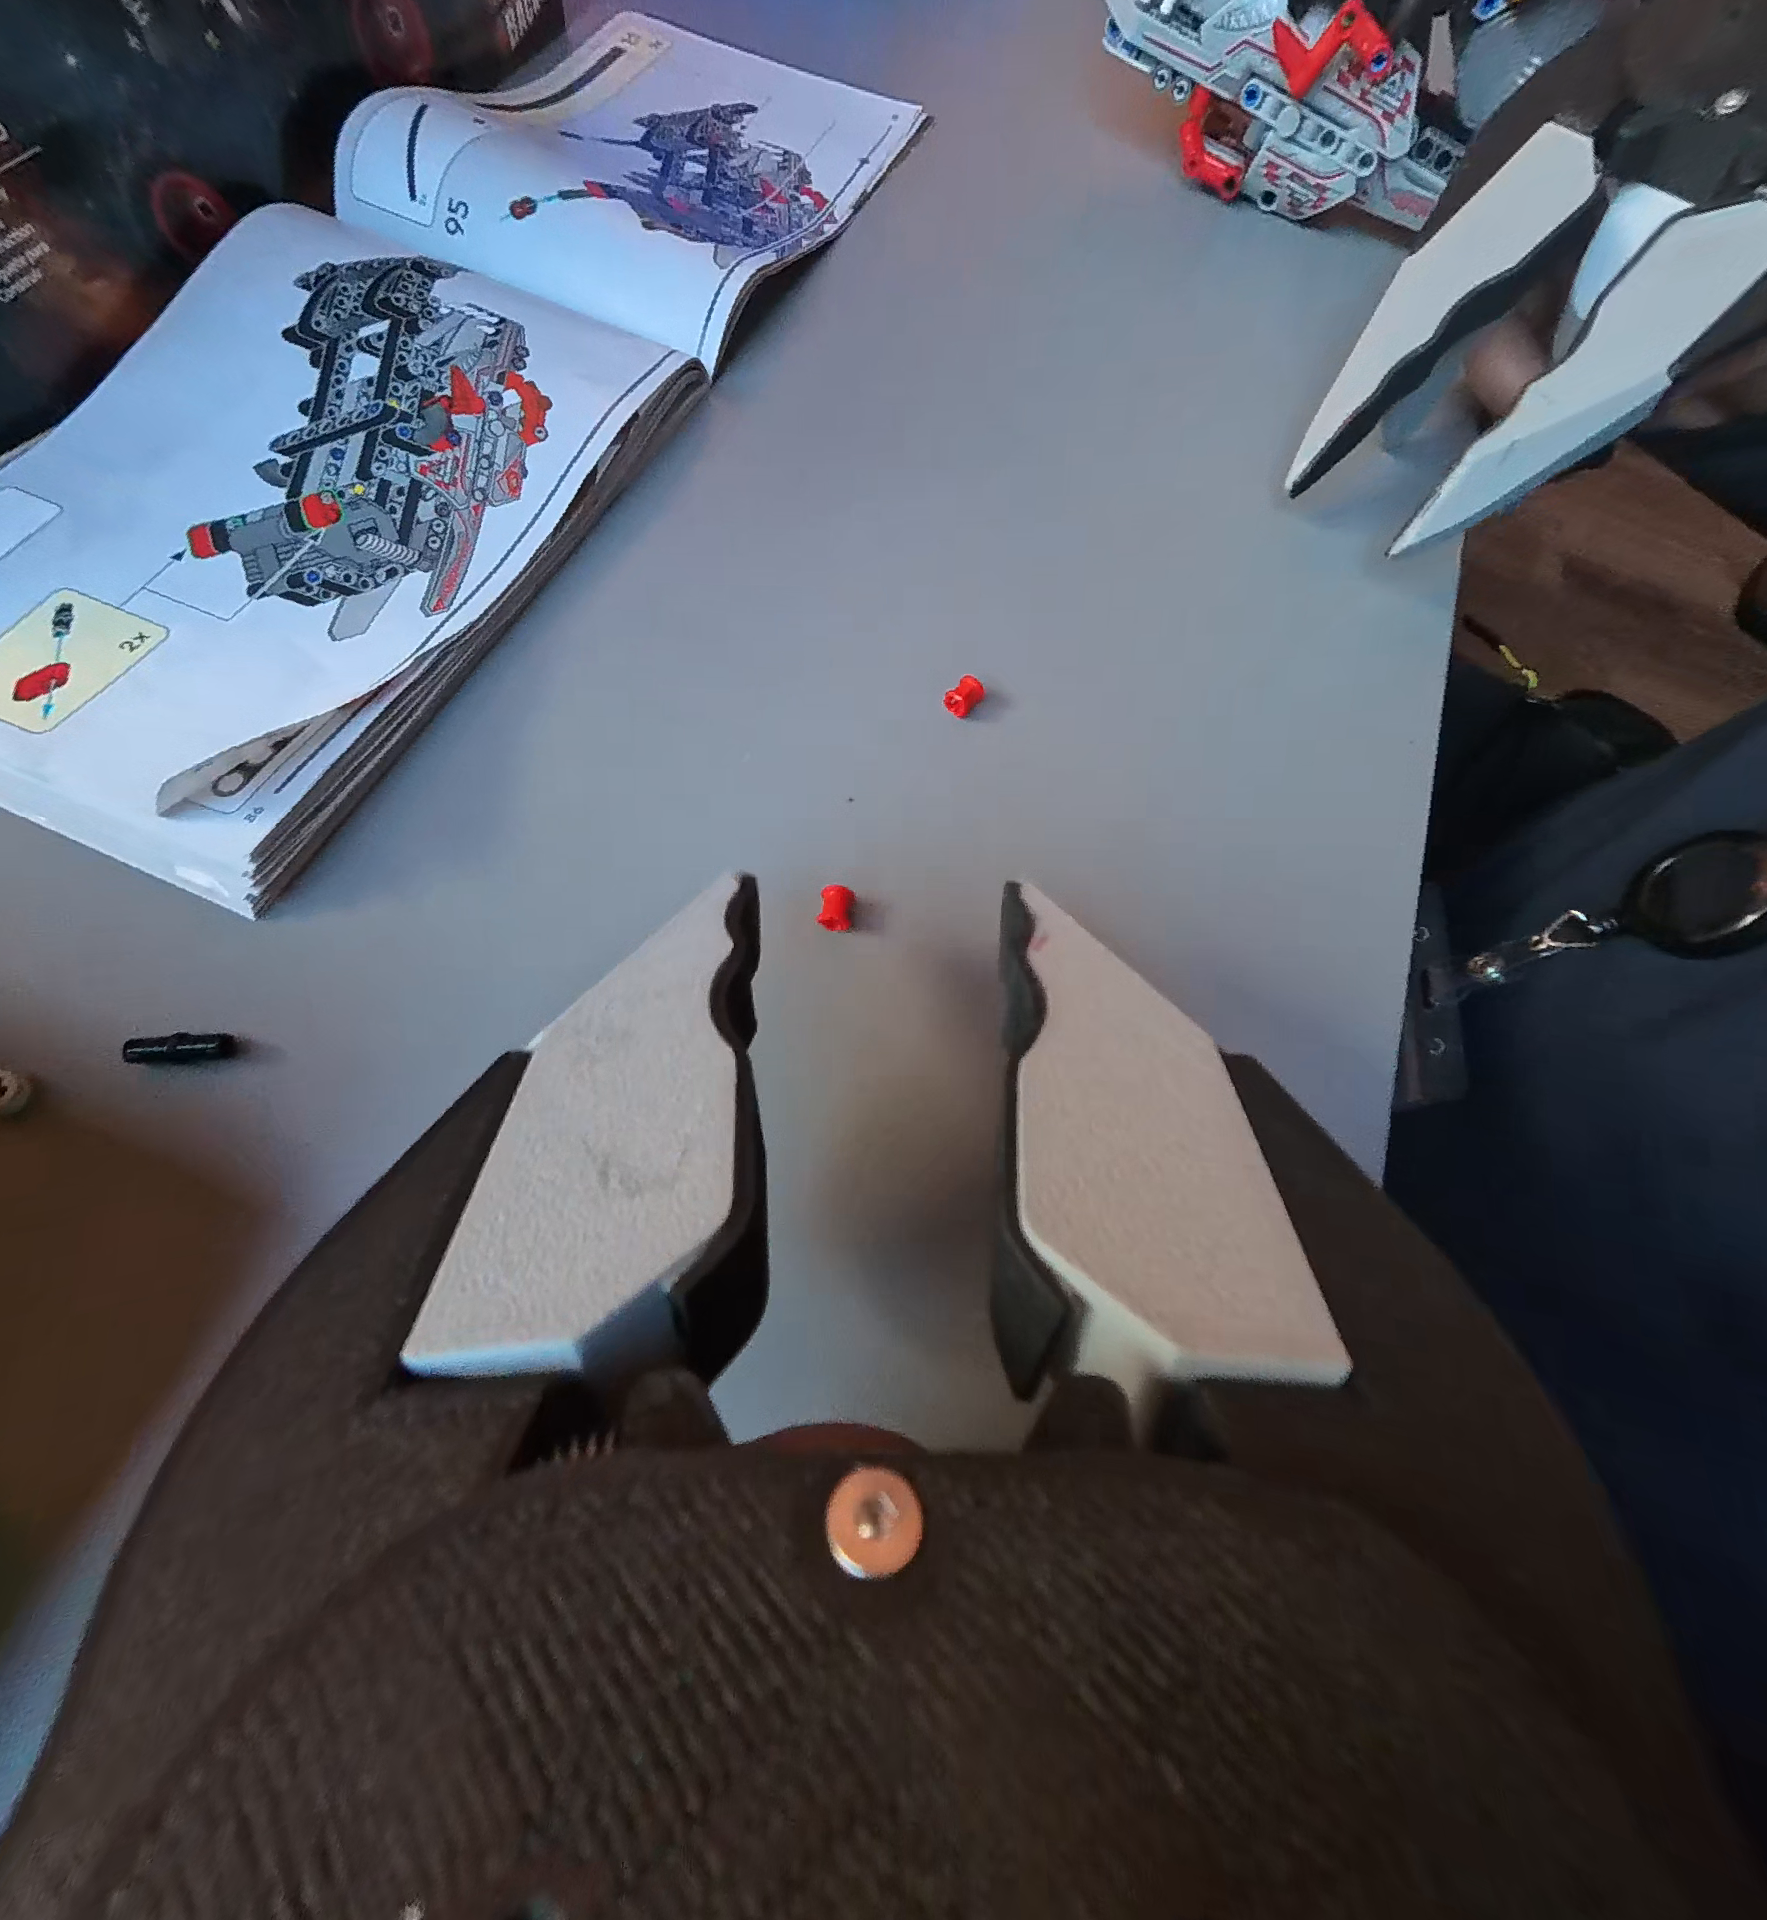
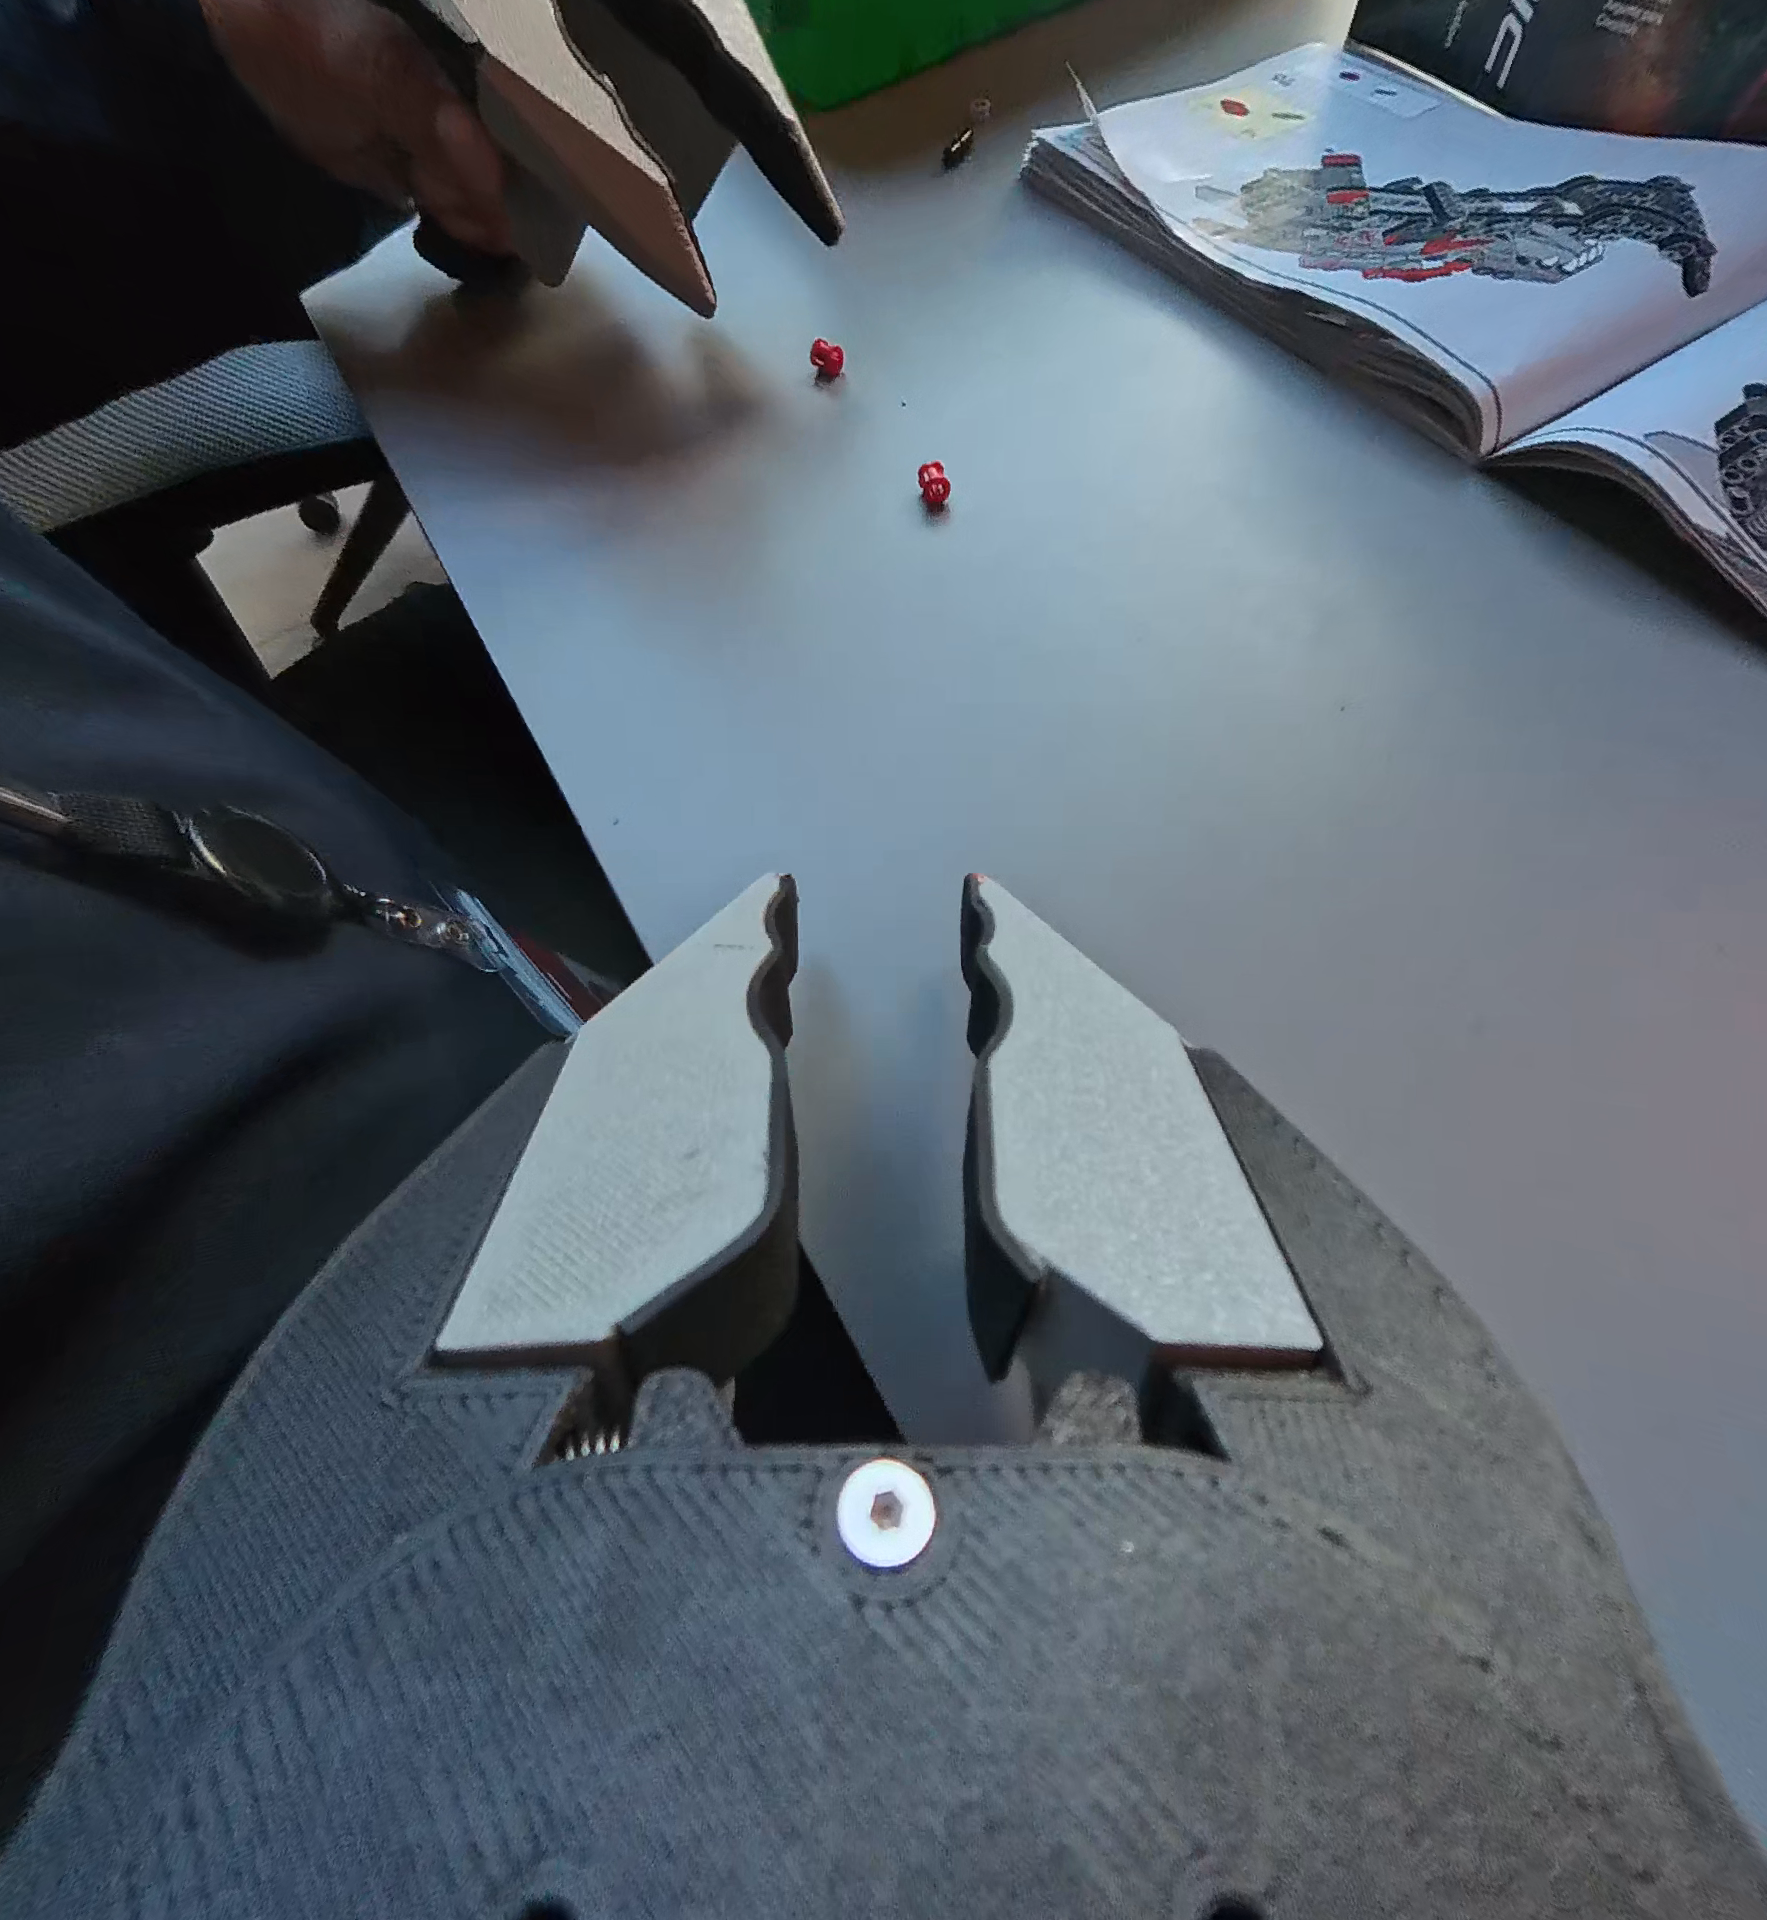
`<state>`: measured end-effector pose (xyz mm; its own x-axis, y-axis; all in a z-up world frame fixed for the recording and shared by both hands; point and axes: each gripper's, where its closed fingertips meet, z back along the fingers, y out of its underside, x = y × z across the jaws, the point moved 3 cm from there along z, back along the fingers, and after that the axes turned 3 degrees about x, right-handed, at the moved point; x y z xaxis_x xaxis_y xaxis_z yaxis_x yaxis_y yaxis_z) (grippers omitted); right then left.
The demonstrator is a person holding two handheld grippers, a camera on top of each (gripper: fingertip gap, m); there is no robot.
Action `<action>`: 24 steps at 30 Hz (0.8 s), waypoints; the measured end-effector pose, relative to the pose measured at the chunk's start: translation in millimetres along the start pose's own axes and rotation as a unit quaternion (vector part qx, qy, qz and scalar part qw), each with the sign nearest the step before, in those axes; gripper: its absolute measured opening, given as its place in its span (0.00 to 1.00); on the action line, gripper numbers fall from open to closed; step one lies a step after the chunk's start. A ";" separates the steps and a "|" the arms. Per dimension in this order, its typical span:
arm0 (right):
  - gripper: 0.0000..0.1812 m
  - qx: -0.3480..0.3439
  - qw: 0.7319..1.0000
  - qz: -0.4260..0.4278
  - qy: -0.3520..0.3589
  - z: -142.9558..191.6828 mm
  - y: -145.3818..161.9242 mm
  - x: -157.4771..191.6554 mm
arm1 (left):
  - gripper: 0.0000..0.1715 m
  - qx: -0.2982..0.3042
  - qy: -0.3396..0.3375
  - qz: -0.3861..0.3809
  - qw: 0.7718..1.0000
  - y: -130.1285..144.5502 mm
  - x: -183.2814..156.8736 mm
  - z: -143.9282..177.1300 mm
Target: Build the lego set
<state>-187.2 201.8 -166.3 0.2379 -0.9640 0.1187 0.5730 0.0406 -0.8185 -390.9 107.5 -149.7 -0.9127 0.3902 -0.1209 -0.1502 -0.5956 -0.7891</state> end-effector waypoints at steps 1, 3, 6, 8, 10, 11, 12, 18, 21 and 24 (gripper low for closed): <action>0.15 0.000 1.000 -0.002 -0.001 0.0 0.0 -0.3 | 0.25 -0.003 -0.001 0.001 1.000 0.0 0.4 1.0; 0.15 0.000 1.000 -0.005 -0.004 0.0 -0.2 -0.6 | 0.25 -0.006 -0.001 0.004 1.000 0.1 1.0 2.7; 0.15 0.002 1.000 -0.007 -0.006 -0.5 -0.4 -0.8 | 0.24 -0.005 0.001 0.009 1.000 0.6 1.6 2.6; 0.15 0.003 1.000 -0.007 -0.006 -0.8 -0.5 -0.8 | 0.24 0.000 0.003 0.011 1.000 1.4 1.5 1.7; 0.15 0.004 1.000 -0.007 -0.006 -1.1 -0.5 -0.8 | 0.24 0.004 0.004 0.010 1.000 2.2 1.2 0.8; 0.15 0.005 1.000 -0.006 -0.005 -1.2 -0.4 -0.9 | 0.23 0.006 0.004 0.008 1.000 2.6 0.8 0.5; 0.15 0.006 1.000 -0.005 -0.004 -1.4 -0.4 -0.7 | 0.22 0.008 0.003 0.007 1.000 2.8 0.7 0.1; 0.16 0.019 1.000 0.006 -0.006 -5.5 -1.2 2.6 | 0.18 0.036 -0.006 -0.007 0.999 7.9 -0.5 -5.7; 0.16 0.024 1.000 0.019 -0.008 -9.3 -7.0 6.5 | 0.16 0.051 -0.009 -0.004 0.999 10.5 0.7 -8.7; 0.15 0.012 0.999 0.036 -0.011 -11.5 -21.7 10.8 | 0.15 0.062 -0.011 -0.003 0.998 12.5 1.3 -11.0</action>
<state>-206.1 187.5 -153.7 0.2969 -0.9522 0.0725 0.5723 0.1166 -0.8117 -389.8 108.2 -166.4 -0.9194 0.3794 -0.1033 -0.1998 -0.6770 -0.7084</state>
